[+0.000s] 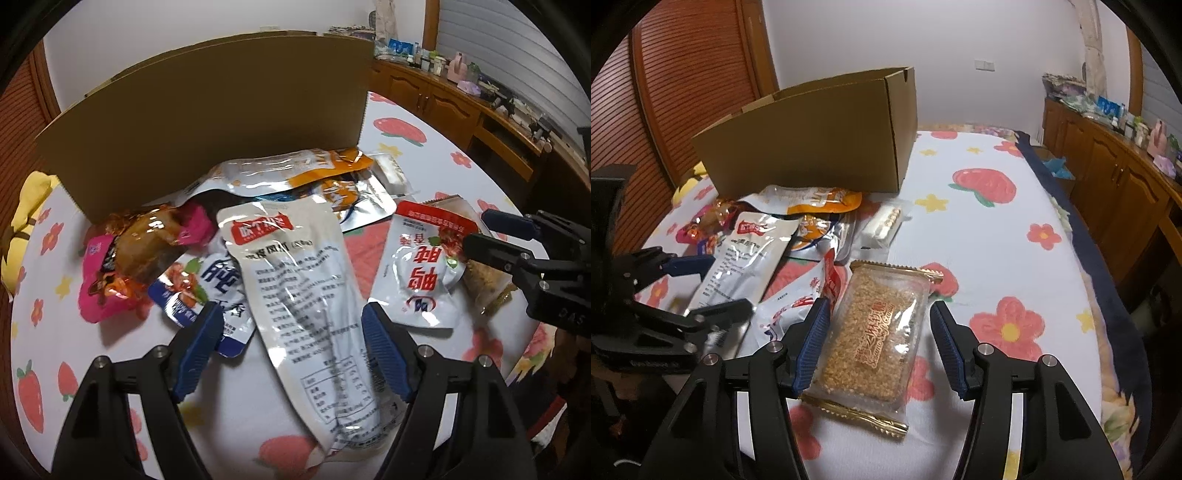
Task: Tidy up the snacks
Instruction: 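Close the right gripper on the golden snack bag while the left gripper grasps the white red-label packet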
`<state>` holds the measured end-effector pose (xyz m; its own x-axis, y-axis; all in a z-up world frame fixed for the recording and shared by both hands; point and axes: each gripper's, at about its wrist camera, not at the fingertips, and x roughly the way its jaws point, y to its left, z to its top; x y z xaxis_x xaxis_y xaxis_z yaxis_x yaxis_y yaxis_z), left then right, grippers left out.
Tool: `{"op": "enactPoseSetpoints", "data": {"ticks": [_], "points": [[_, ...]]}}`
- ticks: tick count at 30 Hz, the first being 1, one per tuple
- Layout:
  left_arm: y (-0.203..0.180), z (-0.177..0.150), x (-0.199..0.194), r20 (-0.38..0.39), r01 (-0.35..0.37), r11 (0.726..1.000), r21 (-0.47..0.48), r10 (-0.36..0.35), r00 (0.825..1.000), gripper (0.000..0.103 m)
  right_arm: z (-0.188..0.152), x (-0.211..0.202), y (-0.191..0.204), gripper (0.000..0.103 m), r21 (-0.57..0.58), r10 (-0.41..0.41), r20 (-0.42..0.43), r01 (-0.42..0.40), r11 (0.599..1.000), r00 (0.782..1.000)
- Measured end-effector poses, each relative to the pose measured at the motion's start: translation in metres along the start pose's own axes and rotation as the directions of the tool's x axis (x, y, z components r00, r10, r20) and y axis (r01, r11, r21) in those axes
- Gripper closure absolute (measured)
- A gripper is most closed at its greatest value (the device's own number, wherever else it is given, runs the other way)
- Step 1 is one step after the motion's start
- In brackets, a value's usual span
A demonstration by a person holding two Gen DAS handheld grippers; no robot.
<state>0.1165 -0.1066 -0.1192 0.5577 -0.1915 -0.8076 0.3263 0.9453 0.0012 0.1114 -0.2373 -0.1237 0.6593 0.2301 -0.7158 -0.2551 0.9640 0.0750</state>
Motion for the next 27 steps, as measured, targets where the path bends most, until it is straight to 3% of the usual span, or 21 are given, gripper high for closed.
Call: {"op": "enactPoseSetpoints", "data": {"ticks": [7, 14, 27], "points": [[0.001, 0.000, -0.004, -0.002, 0.029, 0.999, -0.019, -0.029, 1.000, 0.024, -0.002, 0.004, 0.005, 0.044, -0.015, 0.022, -0.019, -0.023, 1.000, 1.000], [-0.016, -0.002, 0.008, -0.026, -0.026, 0.999, 0.044, 0.027, 0.999, 0.022, -0.007, -0.006, 0.005, 0.039, -0.018, 0.023, -0.013, -0.023, 1.000, 1.000], [-0.007, -0.010, 0.001, -0.032, -0.023, 0.998, 0.058, 0.025, 0.999, 0.022, -0.013, -0.013, 0.011, 0.036, -0.062, 0.023, -0.034, -0.025, 0.998, 0.999]]}}
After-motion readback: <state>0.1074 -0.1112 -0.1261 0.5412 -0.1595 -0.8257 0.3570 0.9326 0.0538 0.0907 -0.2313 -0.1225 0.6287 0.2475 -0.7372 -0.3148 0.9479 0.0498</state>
